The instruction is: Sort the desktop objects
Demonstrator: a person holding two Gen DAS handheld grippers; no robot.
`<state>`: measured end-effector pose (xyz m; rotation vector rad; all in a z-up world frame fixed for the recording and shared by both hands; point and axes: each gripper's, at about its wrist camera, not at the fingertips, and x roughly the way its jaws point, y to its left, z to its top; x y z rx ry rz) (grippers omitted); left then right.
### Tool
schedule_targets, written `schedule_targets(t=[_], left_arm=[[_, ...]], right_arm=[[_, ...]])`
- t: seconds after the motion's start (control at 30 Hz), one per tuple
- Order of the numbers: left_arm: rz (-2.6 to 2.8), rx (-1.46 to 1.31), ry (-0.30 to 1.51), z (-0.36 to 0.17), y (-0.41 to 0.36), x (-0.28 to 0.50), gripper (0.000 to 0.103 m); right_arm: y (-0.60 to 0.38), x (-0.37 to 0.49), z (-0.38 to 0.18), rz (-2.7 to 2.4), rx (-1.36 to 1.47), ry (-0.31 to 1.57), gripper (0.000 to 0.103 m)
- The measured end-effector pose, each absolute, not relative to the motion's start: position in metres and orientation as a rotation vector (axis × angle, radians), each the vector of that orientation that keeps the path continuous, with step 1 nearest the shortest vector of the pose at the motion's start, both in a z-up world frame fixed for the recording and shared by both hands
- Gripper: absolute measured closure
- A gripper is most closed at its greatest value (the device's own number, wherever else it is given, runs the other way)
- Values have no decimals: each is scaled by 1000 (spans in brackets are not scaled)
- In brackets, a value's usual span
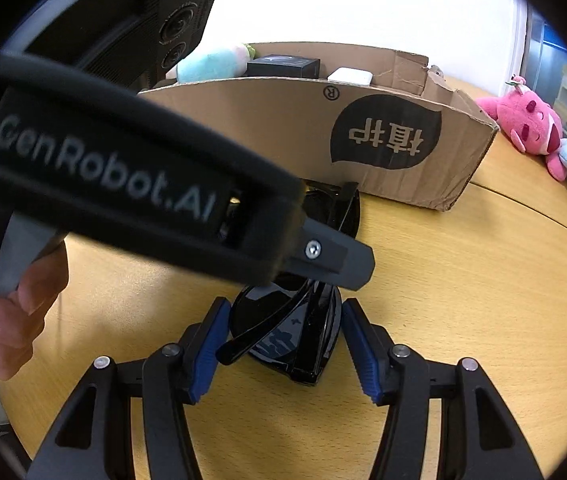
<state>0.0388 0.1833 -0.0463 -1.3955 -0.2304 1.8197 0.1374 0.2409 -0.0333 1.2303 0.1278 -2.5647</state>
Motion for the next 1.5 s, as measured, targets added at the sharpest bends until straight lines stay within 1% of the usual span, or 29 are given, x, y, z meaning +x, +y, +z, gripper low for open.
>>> schedule_targets(t=[0.07, 0.1, 0.2, 0.33, 0.5, 0.8, 1.03, 1.2, 1.3, 1.5], left_arm=[[1808, -1409, -253, -49, 183, 36, 79], [1805, -1423, -258, -51, 183, 35, 87], [1791, -1446, -285, -54, 181, 34, 88], [1811, -1443, -275, -51, 180, 37, 89], [1838, -1418, -260, -35, 172, 43, 90], [1916, -1267, -200, 32, 157, 61, 90], [1980, -1102, -134, 101, 151, 59, 90], [2029, -999, -85, 154, 147, 38, 90], [2037, -968, -71, 181, 146, 13, 90], [2046, -933, -32, 213, 152, -33, 90]], right_arm=[[241, 137, -33, -2565, 1230, 132, 47], [240, 138, -33, -2566, 1231, 136, 47], [238, 139, -35, -2567, 1228, 150, 47], [240, 138, -32, -2573, 1221, 166, 47], [235, 145, -23, -2594, 1170, 163, 47], [223, 161, 28, -2660, 995, 178, 47], [216, 158, 83, -2737, 822, 219, 47], [209, 135, 127, -2785, 699, 253, 47], [209, 116, 147, -2798, 656, 242, 47], [213, 69, 180, -2814, 617, 230, 47]])
